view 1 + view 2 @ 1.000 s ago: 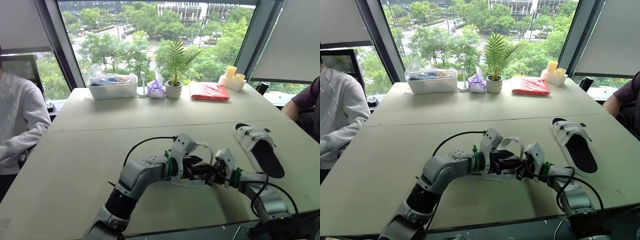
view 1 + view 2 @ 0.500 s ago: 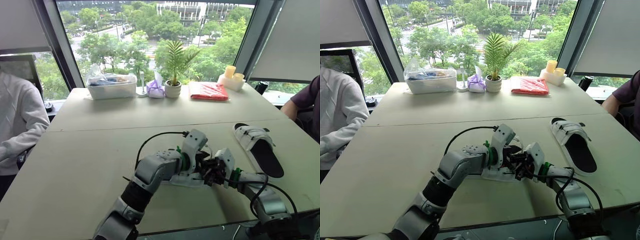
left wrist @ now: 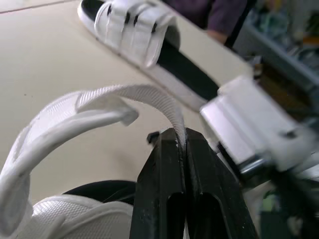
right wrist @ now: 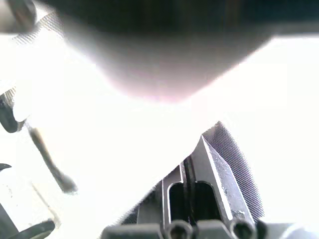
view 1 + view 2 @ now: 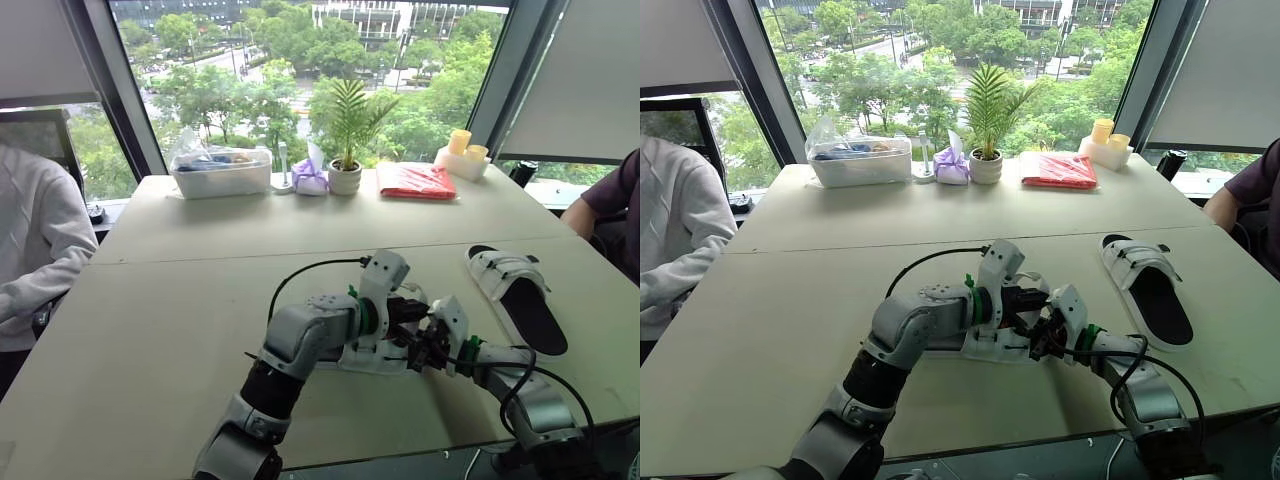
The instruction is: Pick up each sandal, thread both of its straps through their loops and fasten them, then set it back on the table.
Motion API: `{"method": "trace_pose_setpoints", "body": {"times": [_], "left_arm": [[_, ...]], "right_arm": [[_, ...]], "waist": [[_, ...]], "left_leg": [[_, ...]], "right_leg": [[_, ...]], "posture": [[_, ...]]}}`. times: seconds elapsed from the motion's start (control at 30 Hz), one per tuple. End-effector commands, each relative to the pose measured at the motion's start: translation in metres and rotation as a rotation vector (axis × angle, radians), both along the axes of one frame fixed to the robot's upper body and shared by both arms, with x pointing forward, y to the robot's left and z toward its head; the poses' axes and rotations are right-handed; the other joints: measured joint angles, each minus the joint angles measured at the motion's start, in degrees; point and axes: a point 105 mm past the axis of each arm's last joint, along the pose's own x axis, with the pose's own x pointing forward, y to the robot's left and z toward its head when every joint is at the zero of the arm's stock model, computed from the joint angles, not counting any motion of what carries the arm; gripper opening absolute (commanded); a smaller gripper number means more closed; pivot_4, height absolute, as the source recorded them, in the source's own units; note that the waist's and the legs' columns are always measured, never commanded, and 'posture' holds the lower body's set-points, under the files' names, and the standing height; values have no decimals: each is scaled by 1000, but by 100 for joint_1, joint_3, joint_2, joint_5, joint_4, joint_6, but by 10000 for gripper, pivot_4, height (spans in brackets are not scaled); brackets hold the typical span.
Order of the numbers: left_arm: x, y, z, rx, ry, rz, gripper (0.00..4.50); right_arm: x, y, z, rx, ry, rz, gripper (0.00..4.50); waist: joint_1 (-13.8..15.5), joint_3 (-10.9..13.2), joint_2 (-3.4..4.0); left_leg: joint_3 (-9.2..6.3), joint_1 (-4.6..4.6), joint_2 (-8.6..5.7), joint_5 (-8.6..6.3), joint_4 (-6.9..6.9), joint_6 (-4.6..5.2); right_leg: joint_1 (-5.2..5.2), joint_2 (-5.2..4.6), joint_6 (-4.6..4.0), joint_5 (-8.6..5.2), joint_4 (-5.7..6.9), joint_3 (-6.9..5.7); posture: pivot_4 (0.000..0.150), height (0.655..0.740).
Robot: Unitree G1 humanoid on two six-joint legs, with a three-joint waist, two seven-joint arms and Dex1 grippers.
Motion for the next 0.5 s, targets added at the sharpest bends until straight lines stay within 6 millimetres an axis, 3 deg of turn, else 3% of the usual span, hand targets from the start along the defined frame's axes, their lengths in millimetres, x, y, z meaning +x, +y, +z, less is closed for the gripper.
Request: {"method": "trace_pose_setpoints", "body": {"times": [0.03, 0.2, 0.5], "left_arm": [[-8, 12, 15, -144, 103, -37, 538], [-5, 30, 16, -321, 270, -1, 538], [-4, 14, 5, -346, 316, 9, 538]], "right_arm": [[-9, -2, -28, -26, 117, -14, 0], [-10, -3, -33, -27, 130, -9, 0], [-9, -5, -35, -31, 134, -6, 0]], "waist": [[6, 0, 0], [12, 2, -4], [14, 3, -6]], "left_leg": [[0, 0, 0, 0, 0, 0], [0, 2, 0, 1, 4, -1], [0, 6, 0, 1, 13, -2]], "right_leg": [[1, 0, 0, 0, 0, -2], [3, 2, 4, 2, 1, -3], [8, 2, 10, 7, 1, -4]], "posture": [[1500, 7388], [1500, 7388], [1500, 7388]]}}
